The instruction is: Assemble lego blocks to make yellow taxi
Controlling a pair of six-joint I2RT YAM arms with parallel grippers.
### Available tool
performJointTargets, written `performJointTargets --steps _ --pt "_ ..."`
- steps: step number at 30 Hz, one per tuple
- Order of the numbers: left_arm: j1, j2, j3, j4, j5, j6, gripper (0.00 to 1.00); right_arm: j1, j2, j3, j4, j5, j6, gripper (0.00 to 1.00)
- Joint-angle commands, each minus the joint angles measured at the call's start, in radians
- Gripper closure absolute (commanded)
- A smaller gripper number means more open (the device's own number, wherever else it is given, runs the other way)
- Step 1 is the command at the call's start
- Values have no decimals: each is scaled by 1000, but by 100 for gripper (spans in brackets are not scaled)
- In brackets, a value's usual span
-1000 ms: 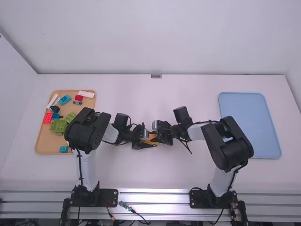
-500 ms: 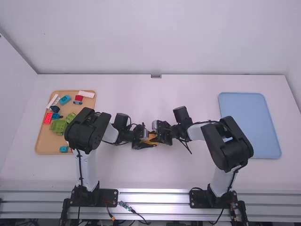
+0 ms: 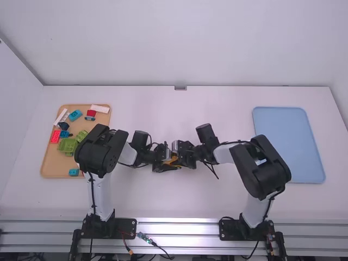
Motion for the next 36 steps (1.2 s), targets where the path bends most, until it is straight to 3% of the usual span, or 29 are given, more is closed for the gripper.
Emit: performJointTargets --steps 1,28,36 --pt "-2 5 2 -9 -53 19 56 -19 9 -7 -7 32 10 100" --pt "1 5 2 5 -53 -6 56 4 13 -9 -73 190 41 100" --pt "1 5 2 -2 -53 -6 56 -30 13 -8 -101 184 14 100"
